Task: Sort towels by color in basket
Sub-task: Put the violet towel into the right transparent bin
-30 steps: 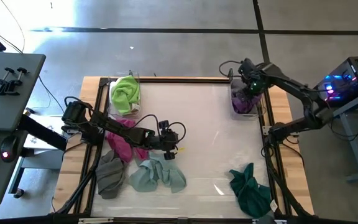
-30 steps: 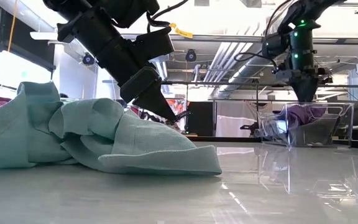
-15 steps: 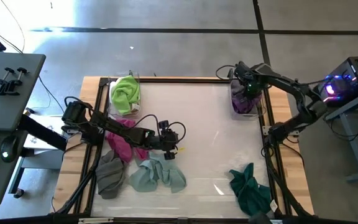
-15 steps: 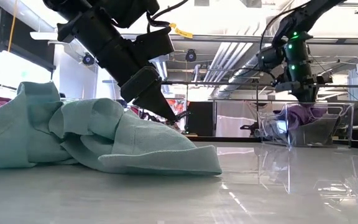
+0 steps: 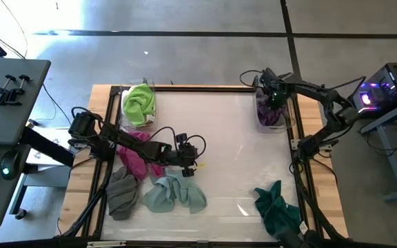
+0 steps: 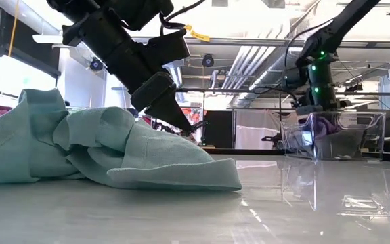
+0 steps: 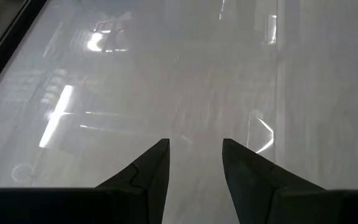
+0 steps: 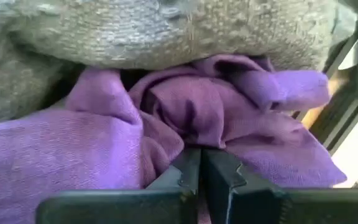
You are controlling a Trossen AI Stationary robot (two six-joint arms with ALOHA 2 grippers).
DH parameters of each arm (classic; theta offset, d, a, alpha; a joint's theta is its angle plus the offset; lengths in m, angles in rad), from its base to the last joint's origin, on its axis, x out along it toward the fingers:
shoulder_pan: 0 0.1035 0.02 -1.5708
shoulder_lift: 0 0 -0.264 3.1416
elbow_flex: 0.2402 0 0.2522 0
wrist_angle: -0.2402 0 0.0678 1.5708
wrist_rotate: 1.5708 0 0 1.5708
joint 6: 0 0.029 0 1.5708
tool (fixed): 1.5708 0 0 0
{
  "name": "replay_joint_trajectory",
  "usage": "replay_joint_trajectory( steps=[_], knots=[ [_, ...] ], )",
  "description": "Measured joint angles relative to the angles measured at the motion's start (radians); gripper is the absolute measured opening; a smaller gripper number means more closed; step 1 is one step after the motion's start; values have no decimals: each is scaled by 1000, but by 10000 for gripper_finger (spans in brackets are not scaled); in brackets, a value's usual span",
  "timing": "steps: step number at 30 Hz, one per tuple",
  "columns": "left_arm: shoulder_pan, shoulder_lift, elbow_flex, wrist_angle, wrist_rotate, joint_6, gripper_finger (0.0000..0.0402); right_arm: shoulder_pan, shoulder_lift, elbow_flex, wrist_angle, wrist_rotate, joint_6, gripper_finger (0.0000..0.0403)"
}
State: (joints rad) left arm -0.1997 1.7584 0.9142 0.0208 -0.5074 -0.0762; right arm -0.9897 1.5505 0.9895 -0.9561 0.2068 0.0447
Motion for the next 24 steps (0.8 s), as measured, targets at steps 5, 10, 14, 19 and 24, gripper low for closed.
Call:
replay_joint_trajectory(
  steps=[5, 10, 14, 19, 24],
  knots=[
    [0, 0, 0, 4, 0, 0, 135, 2, -1, -6, 37, 2, -25, 11],
    [0, 0, 0, 6, 0, -1, 135, 1, -17, -3, 40, 2, -91, 47],
    [0, 0, 0, 7, 0, -1, 135, 2, -75, -3, 42, -1, -98, 93],
    [0, 0, 0, 7, 0, -1, 135, 2, -185, -2, 34, -5, -70, 125],
    [0, 0, 0, 8, 0, -1, 135, 2, -295, -2, 36, -66, -38, 126]
  ],
)
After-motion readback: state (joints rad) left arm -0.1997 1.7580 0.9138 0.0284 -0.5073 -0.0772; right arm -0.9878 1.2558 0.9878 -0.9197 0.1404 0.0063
